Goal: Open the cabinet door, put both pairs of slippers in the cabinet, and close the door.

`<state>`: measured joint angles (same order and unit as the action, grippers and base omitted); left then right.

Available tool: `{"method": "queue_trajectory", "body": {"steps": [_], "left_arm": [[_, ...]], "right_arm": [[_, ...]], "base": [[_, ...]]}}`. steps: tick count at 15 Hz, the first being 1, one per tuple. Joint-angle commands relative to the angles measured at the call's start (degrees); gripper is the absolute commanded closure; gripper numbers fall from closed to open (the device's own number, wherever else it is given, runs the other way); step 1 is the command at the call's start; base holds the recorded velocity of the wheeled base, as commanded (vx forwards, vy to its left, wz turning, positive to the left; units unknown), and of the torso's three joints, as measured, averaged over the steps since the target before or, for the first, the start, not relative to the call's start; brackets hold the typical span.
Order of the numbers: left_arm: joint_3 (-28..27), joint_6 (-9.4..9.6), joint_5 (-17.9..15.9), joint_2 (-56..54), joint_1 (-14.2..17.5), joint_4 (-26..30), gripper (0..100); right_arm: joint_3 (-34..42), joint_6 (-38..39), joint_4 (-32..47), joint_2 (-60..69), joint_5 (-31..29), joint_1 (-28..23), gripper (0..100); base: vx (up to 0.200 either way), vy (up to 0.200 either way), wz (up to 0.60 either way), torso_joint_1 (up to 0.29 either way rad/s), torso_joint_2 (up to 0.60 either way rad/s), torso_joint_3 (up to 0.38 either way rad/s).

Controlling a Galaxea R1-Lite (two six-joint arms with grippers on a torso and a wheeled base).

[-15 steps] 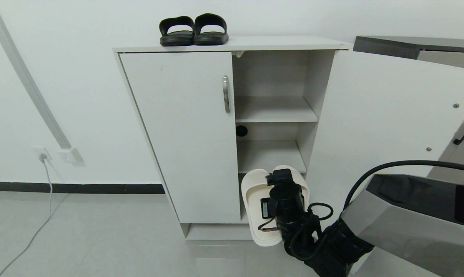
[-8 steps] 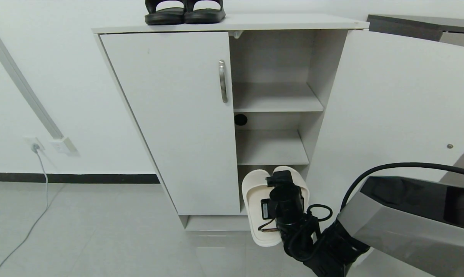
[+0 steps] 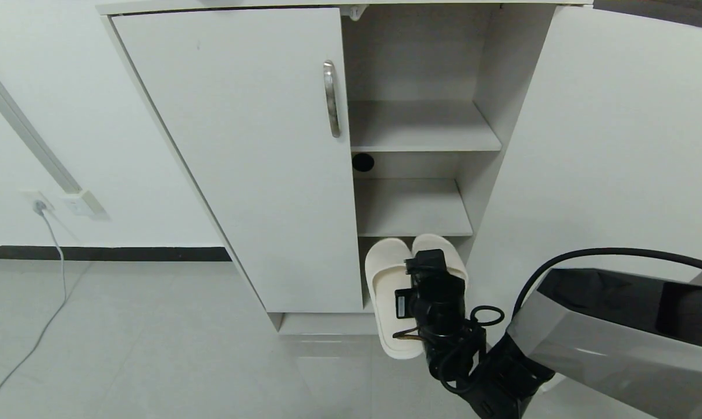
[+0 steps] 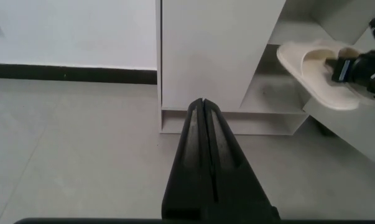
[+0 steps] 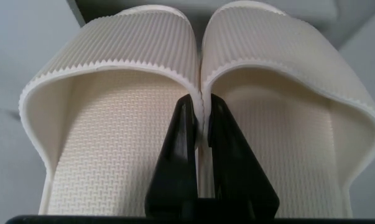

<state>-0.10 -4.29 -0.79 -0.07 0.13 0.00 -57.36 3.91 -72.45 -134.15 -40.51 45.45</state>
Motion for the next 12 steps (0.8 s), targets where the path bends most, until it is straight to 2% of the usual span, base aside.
{"method": "queue_trajectory", "body": {"steps": [1, 2, 5, 8, 12], "left_arm": [[0.0, -0.02, 0.0, 0.1, 0.0, 0.0, 100], [0.0, -0.02, 0.0, 0.1, 0.0, 0.0, 100], [0.0, -0.02, 0.0, 0.1, 0.0, 0.0, 100], [0.0, -0.02, 0.0, 0.1, 0.0, 0.0, 100], [0.0, -0.02, 0.0, 0.1, 0.0, 0.0, 100]], "right_arm": [[0.1, -7.0, -10.5, -4.3, -0.6, -1.8, 100], [0.2, -9.5, -14.3, -5.1, -0.5, -2.4, 100], [0.1, -8.7, -14.6, -5.1, -0.5, -2.6, 100], [0.1, -4.4, -9.7, -3.1, -0.4, -2.7, 100], [0.2, -3.5, -7.9, -2.1, -0.4, -2.6, 100]], "base": [[0.0, 0.0, 0.0, 0.0, 0.0, 0.0], [0.0, 0.0, 0.0, 0.0, 0.0, 0.0], [0.0, 0.0, 0.0, 0.0, 0.0, 0.0], [0.0, 0.0, 0.0, 0.0, 0.0, 0.0], [0.0, 0.0, 0.0, 0.0, 0.0, 0.0]]}}
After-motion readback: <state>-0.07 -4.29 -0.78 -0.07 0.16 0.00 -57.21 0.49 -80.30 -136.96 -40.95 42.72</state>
